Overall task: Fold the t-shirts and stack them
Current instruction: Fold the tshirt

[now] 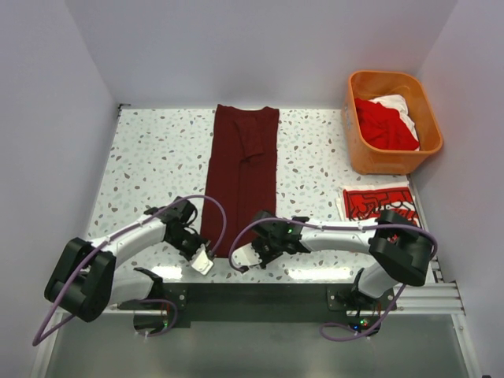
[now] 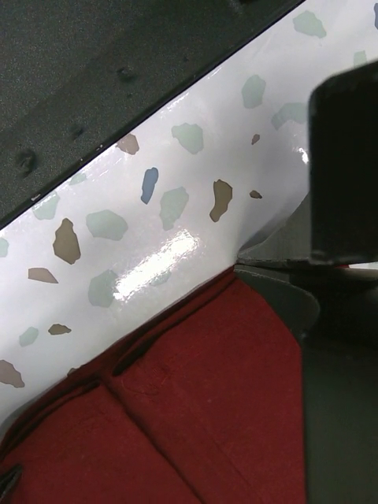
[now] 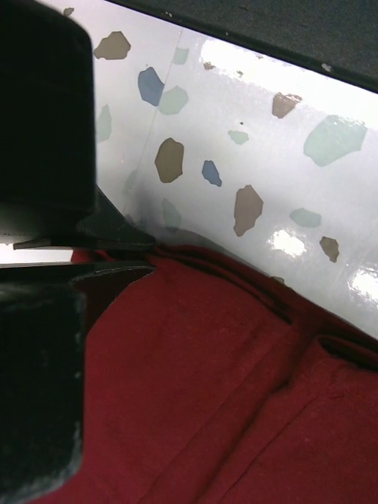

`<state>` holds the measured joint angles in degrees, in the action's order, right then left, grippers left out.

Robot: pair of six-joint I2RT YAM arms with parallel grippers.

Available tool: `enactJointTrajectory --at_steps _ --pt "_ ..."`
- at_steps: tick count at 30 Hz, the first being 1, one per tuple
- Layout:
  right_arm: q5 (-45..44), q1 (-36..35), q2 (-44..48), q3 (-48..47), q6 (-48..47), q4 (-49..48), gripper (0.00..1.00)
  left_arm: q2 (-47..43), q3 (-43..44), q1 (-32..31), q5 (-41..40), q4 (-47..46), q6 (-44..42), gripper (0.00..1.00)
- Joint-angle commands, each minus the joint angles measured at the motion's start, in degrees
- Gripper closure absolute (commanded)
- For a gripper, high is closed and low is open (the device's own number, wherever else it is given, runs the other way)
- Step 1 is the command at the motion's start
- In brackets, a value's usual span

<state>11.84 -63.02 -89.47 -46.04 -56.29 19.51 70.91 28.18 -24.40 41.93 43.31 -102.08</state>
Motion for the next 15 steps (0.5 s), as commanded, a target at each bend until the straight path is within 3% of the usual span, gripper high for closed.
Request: enactJointTrajectory --at_steps 1,6,8,9,10,15 --pt "0.03 -0.17 1.49 3.06 -0.22 1.85 1.00 -1.90 -0.06 -0.29 0.16 1.77 1.19 1.00" --pt "0.82 -0.17 3.08 3.42 1.27 2.55 1.00 -6.49 -0.41 -0.29 2.89 0.99 5.66 1.00" --pt "1.00 -0.17 2.81 3.41 1.19 2.29 1.00 -6.58 0.20 -0.29 1.76 0.81 6.98 0.83" --pt "1.00 -0.17 2.64 3.33 1.10 2.38 1.00 -6.67 0.38 -0.29 1.31 0.99 7.33 0.56" --pt "1.00 -0.17 2.46 3.24 1.10 2.64 1.00 -7.36 0.55 -0.29 0.87 1.25 7.51 0.50" --pt "0.91 -0.08 2.81 3.33 1.36 2.73 1.00 -8.25 0.56 -0.29 -1.67 2.83 5.49 0.45"
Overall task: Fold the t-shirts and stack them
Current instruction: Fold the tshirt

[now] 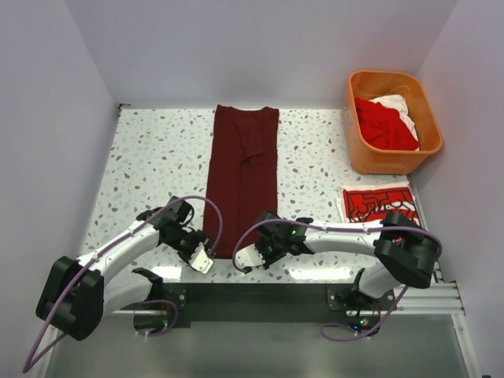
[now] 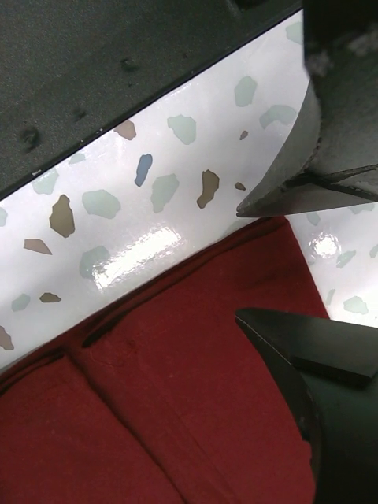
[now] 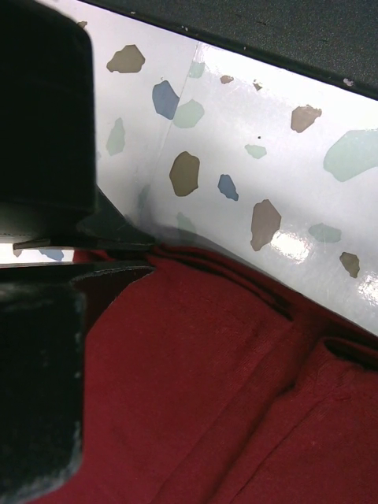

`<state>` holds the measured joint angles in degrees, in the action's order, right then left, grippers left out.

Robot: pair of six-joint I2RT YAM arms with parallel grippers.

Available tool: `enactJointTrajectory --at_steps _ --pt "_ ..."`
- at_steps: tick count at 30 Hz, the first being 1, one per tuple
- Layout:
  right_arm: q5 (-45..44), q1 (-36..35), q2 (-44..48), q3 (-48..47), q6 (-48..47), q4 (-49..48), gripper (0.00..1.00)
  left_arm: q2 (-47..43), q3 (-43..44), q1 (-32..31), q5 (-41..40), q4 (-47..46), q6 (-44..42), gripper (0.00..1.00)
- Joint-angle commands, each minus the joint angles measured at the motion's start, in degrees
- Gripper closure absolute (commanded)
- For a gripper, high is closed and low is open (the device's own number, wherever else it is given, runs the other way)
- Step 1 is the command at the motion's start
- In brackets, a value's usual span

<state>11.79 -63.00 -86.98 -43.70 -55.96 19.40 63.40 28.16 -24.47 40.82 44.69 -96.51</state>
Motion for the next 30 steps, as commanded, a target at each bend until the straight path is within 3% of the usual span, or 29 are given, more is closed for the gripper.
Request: enactJointTrajectory --at_steps 1,8,15,20,26,30 --pt "0.78 -0.10 0.23 0.99 1.03 2.84 1.00 0.58 0.58 -0.23 -1.09 1.28 -0.08 0.45" --pt "0.08 -0.10 0.06 0.81 1.21 3.10 1.00 8.05 2.77 -0.23 -4.17 2.07 -1.57 0.48" --pt "-0.10 -0.19 -0.12 0.64 1.47 3.28 1.00 12.63 2.78 -0.23 -6.97 0.32 -1.14 0.69" --pt "-0.54 -0.10 0.05 0.55 1.65 2.58 1.00 15.08 4.79 -0.40 -6.37 -2.14 3.34 0.79" --pt "-0.89 -0.10 0.67 -0.15 1.82 1.96 1.00 14.39 6.03 -0.40 -4.88 -2.59 6.25 0.99" --pt "-1.24 0.25 2.77 -1.12 2.35 2.48 1.00 10.26 7.52 -0.40 -0.40 0.75 5.02 1.00"
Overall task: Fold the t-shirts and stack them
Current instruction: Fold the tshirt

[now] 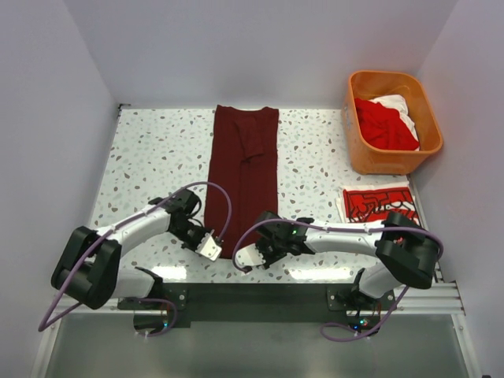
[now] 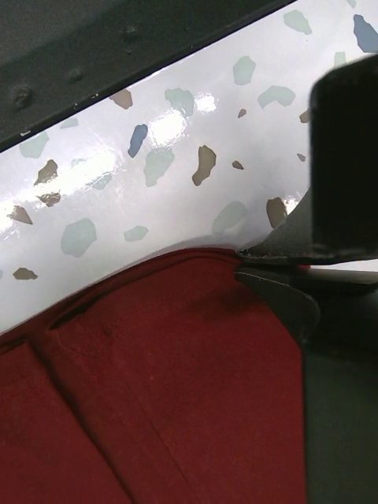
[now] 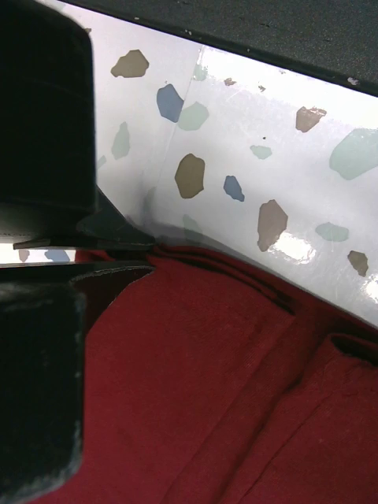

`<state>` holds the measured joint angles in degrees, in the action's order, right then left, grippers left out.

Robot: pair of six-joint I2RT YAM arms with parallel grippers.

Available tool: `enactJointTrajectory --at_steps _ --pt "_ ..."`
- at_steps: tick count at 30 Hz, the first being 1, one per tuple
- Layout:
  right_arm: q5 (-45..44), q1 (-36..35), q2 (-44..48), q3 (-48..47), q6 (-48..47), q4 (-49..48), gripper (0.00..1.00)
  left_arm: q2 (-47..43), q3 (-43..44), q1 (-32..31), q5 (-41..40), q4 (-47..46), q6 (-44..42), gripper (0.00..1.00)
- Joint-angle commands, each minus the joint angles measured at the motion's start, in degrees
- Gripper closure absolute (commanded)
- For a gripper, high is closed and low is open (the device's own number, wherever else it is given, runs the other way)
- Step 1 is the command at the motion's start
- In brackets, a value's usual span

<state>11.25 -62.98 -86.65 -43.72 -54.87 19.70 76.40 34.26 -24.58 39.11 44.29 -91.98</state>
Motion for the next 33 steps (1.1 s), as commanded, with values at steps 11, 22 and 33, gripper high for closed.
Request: enactJointTrajectory --at_steps 11,22,33 --pt "2.64 9.78 7.38 -6.80 2.05 3.58 1.00 -3.81 11.61 5.93 6.84 1.33 4.97 1.00" --pt "9.41 24.92 -6.85 -24.71 -9.99 5.69 1.00 13.94 29.79 10.51 7.56 -7.19 7.17 1.00" --pt "14.15 34.06 -26.36 -46.09 -17.99 10.18 1.00 32.03 46.76 13.24 4.92 -8.26 6.73 1.00"
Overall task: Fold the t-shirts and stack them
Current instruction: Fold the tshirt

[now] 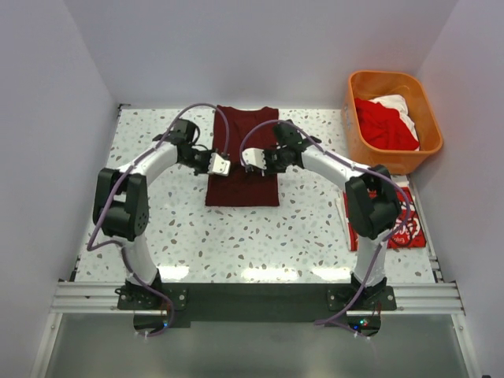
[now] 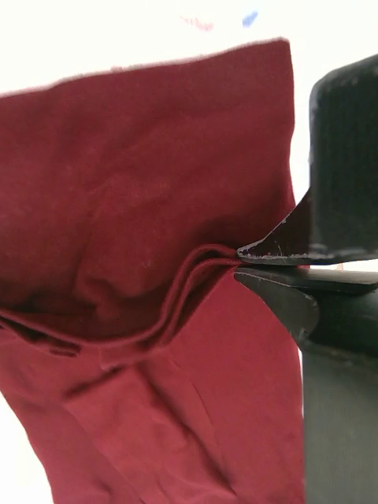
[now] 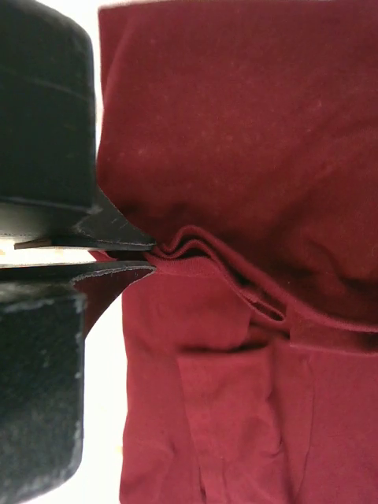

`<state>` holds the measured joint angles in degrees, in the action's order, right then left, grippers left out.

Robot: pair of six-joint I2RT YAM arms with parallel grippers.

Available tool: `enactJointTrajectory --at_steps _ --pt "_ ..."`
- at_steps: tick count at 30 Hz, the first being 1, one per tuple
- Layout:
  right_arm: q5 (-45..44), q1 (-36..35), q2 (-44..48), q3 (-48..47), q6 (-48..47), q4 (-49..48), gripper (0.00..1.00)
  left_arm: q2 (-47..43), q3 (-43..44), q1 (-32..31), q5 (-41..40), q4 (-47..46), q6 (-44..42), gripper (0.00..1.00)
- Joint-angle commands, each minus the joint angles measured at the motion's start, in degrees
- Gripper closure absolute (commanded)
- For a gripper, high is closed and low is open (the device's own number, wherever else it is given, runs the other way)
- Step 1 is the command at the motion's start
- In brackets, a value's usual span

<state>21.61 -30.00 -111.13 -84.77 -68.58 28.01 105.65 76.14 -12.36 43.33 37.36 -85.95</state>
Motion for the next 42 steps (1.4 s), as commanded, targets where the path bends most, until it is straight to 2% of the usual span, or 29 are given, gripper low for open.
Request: enactJointTrajectory --at_steps 1,9,18,19,20,21,22,25,27,30,33,36,40,42 --pt "3.97 1.34 -4.07 -7.40 -4.55 1.96 1.00 3.77 6.98 1.20 0.44 -1.24 0.70 1.00" --pt "4.24 3.72 -11.65 -15.94 -7.71 3.72 1.00 12.21 15.08 2.34 -1.41 -0.54 0.17 1.00" --pt "2.48 4.07 -15.34 -18.59 -8.07 1.35 1.00 15.20 16.67 2.52 -2.81 -3.08 0.52 1.00" --pt "2.13 3.98 -15.52 -18.59 -7.72 0.74 0.95 15.64 16.67 2.60 -3.42 -3.52 0.70 1.00" --pt "1.17 4.07 -15.69 -18.59 -7.45 0.03 0.81 15.73 16.67 2.60 -3.69 -4.31 2.09 1.00" --pt "0.72 4.07 -15.78 -18.67 -7.10 -1.45 0.75 15.73 16.85 2.69 -4.13 -5.10 2.80 0.98" --pt "0.02 4.07 -15.70 -18.68 -5.79 -2.68 0.65 15.73 16.94 2.87 -4.74 -6.33 4.29 0.89" --pt "-3.14 4.16 -15.26 -20.34 -2.37 -5.59 0.50 14.68 16.94 3.83 -6.06 -13.70 10.43 0.68" --pt "-4.90 4.16 -13.86 -21.66 -0.60 -6.82 0.45 14.07 17.90 5.06 -6.07 -16.43 14.49 0.61" --pt "-6.04 4.25 -10.44 -21.31 2.39 -8.15 0.39 11.69 17.64 6.64 -6.24 -18.39 19.85 0.59" --pt "-5.09 4.25 -8.23 -21.49 5.20 -2.36 0.38 8.18 14.93 7.35 -5.19 -16.11 20.74 0.59" --pt "-1.93 4.07 -4.28 -17.28 6.00 3.53 0.43 3.88 9.39 7.44 -2.73 -10.85 17.15 0.57" --pt "0.63 2.15 -0.85 -11.04 8.53 7.67 0.61 -1.13 1.83 6.91 0.78 -8.28 15.73 0.57" --pt "0.54 0.30 0.04 -8.31 9.95 8.46 0.66 -2.11 -1.16 6.21 1.32 -6.44 15.03 0.57"
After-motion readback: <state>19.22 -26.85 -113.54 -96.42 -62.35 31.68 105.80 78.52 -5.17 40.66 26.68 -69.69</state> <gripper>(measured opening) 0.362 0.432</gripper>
